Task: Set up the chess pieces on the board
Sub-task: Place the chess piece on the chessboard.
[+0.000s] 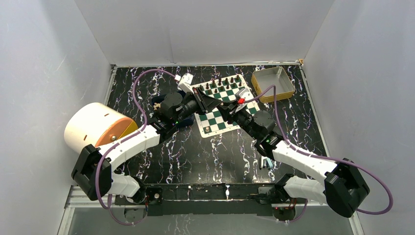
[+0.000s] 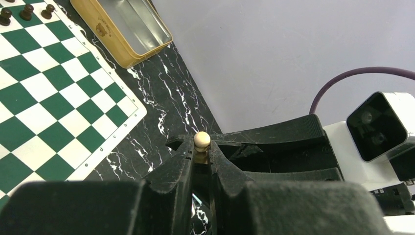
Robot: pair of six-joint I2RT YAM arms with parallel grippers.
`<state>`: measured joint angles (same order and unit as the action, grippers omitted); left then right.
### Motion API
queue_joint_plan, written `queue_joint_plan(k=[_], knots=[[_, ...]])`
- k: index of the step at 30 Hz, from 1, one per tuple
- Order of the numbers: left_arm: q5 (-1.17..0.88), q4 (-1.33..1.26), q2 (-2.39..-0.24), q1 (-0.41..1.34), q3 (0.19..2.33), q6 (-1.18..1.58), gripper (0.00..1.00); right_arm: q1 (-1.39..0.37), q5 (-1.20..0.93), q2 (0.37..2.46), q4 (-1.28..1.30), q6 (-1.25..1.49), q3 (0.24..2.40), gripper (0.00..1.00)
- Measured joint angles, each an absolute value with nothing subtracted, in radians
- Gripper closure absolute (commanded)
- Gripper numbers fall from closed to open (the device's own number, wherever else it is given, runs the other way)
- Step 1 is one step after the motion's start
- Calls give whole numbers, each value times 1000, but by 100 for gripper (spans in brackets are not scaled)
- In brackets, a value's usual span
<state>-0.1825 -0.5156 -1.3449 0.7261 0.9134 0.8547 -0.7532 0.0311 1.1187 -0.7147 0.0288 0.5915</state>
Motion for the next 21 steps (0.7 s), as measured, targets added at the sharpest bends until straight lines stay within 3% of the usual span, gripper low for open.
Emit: queue_joint_plan(k=[8,21], knots=[[-196,-430,-1329,727,928,825,88,-754,-3,1093,-704,-36,561,89],[-262,-145,-1308,729,1037,770,71,-748,-146,1012,-690,-198,499,95]])
